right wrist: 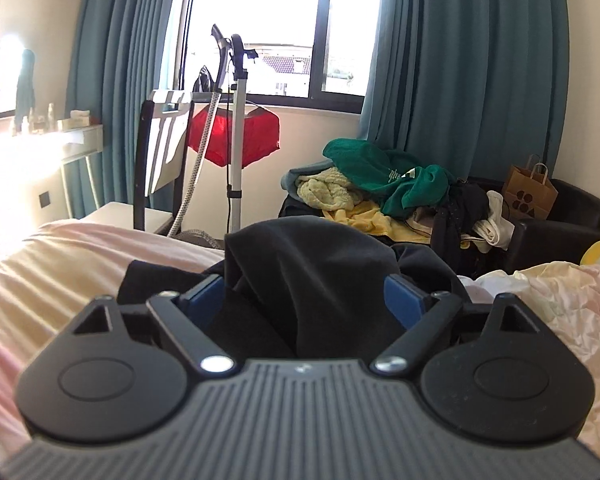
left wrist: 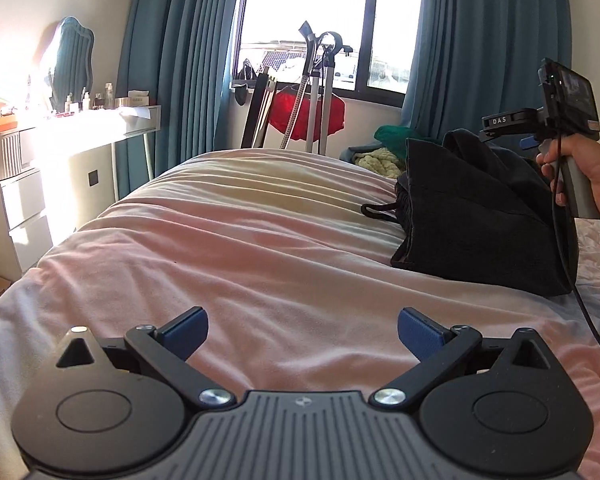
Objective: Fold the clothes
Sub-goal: 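Reach the right gripper to the black sweatpants and grasp a fold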
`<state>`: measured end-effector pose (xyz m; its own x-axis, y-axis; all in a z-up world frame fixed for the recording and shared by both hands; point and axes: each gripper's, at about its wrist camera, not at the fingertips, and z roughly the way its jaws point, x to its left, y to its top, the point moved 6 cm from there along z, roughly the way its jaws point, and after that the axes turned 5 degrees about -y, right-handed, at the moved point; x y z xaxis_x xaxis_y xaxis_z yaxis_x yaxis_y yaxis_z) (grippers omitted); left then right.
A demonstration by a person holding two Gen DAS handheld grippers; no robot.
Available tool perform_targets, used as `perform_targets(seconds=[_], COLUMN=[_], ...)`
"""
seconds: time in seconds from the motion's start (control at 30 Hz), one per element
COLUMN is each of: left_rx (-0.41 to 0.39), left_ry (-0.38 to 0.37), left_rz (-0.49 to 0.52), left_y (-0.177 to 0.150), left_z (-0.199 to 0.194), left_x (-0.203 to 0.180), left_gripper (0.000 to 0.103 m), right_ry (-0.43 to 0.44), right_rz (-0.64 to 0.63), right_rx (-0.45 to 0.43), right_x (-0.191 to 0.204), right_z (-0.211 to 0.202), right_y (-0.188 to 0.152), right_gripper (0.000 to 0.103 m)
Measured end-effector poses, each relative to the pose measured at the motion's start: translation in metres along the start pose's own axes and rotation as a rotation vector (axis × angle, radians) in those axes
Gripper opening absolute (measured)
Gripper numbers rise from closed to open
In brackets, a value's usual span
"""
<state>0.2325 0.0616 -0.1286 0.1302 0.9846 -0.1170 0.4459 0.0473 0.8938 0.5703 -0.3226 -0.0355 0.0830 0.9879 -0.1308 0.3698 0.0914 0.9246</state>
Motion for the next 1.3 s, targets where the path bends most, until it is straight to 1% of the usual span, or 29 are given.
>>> perform_targets(seconds=[0.03,0.07,0.13,0.17,0.2,0.23,0.27,0.3,0.33,0.37,0.4,0.43,0.6,0.63,0.77,0.9,0.93,1.03,1.07,1.13,1.23,1.3], left_rx=[0.001,0.005,0.02,0.034,0.046,0.055,0.062,0.068,0.068,0.067,0.066,0.064,0.049,0.033,-0.037,-0.072,-0.079,-0.099,-0.106,-0.117,-0.107,-0.1], left_ry=[-0.001,0.0,0.009,0.008,0.002,-0.003,-0.006,-0.01,-0.014,-0.018,-0.023,-0.026,-0.045,-0.052,-0.078,-0.093,-0.098,-0.142,-0.159,-0.183,-0.217,-0.239], left_rz=[0.006,0.013,0.025,0.02,0.007,-0.009,-0.023,-0.037,-0.047,-0.057,-0.067,-0.074,-0.123,-0.127,-0.142,-0.168,-0.177,-0.225,-0.242,-0.261,-0.256,-0.252], left_y=[-0.003,-0.005,-0.01,-0.013,-0.016,-0.019,-0.019,-0.02,-0.02,-0.02,-0.02,-0.019,-0.006,-0.002,0.014,0.025,0.027,0.034,0.037,0.039,0.037,0.035], left_z=[0.005,0.011,0.022,0.028,0.032,0.037,0.04,0.043,0.043,0.043,0.042,0.041,0.019,0.009,-0.029,-0.056,-0.063,-0.084,-0.092,-0.107,-0.118,-0.126], left_x=[0.002,0.003,0.005,0.007,0.009,0.011,0.013,0.015,0.017,0.019,0.02,0.021,0.023,0.022,0.021,0.022,0.023,0.023,0.024,0.021,0.01,0.002], left_gripper=[0.102,0.102,0.102,0.102,0.102,0.102,0.102,0.102,0.102,0.102,0.102,0.102,0.101,0.1,0.1,0.1,0.1,0.1,0.1,0.1,0.1,0.1], right_ry=[-0.009,-0.02,-0.045,-0.051,-0.057,-0.065,-0.079,-0.088,-0.096,-0.094,-0.089,-0.084,-0.072,-0.071,-0.013,0.054,0.076,0.143,0.169,0.21,0.266,0.301], right_rz=[-0.008,-0.032,-0.102,-0.132,-0.16,-0.171,-0.181,-0.182,-0.182,-0.175,-0.168,-0.161,-0.086,-0.078,-0.071,-0.053,-0.049,-0.041,-0.017,-0.004,0.015,0.034], right_rx=[0.02,0.058,0.11,0.143,0.18,0.205,0.213,0.207,0.197,0.176,0.152,0.127,-0.018,-0.051,-0.13,-0.209,-0.214,-0.222,-0.206,-0.157,-0.058,0.041], right_x=[0.002,0.005,0.011,0.014,0.017,0.018,0.018,0.019,0.019,0.018,0.017,0.015,-0.006,-0.009,-0.012,-0.006,-0.001,0.016,0.022,0.035,0.054,0.069], right_z=[0.015,0.035,0.059,0.071,0.082,0.088,0.092,0.09,0.088,0.081,0.073,0.065,-0.011,-0.03,-0.119,-0.213,-0.236,-0.304,-0.323,-0.354,-0.386,-0.398], right_y=[0.0,-0.005,-0.015,-0.022,-0.03,-0.034,-0.037,-0.039,-0.04,-0.039,-0.038,-0.036,-0.025,-0.022,-0.017,-0.028,-0.035,-0.058,-0.069,-0.096,-0.14,-0.174], right_gripper=[0.085,0.085,0.084,0.082,0.075,0.058,0.048,0.028,0.022,0.019,0.014,0.013,0.01,0.01,0.01,0.01,0.01,0.01,0.01,0.01,0.01,0.01])
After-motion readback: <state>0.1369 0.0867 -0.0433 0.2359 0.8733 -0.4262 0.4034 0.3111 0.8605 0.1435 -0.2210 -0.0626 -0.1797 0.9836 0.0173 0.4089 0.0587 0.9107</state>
